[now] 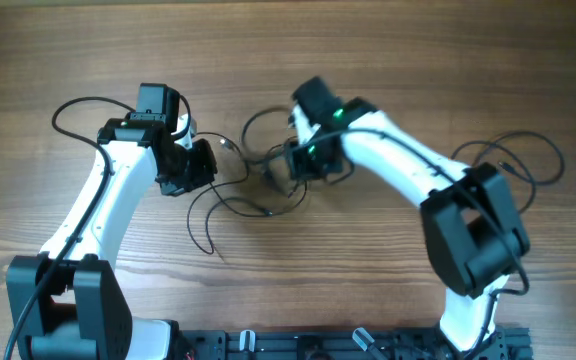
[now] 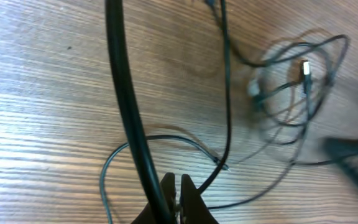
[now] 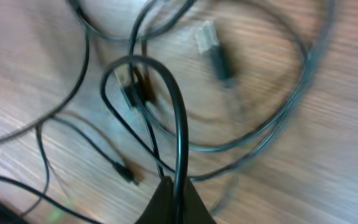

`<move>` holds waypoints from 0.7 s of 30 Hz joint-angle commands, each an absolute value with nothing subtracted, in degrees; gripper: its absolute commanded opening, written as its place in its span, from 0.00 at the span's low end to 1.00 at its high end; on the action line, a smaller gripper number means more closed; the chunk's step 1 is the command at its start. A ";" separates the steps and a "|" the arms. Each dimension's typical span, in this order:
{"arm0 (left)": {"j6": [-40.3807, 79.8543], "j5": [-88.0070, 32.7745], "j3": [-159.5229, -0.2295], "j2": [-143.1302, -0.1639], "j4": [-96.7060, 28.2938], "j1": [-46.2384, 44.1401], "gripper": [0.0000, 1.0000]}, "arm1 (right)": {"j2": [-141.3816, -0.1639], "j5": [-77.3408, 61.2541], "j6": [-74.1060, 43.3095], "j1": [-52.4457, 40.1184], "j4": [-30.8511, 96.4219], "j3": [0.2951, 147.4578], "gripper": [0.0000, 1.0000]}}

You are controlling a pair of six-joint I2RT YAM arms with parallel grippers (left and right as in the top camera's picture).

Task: Untangle cables
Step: 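Pull the cable rightward and drop it on the right-side pile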

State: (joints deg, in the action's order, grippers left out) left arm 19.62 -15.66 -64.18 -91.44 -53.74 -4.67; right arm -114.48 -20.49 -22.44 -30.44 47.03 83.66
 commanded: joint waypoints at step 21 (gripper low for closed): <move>19.75 -13.82 -64.51 -90.76 -53.65 -4.62 0.04 | -90.78 -26.98 -21.19 9.52 56.05 103.37 0.04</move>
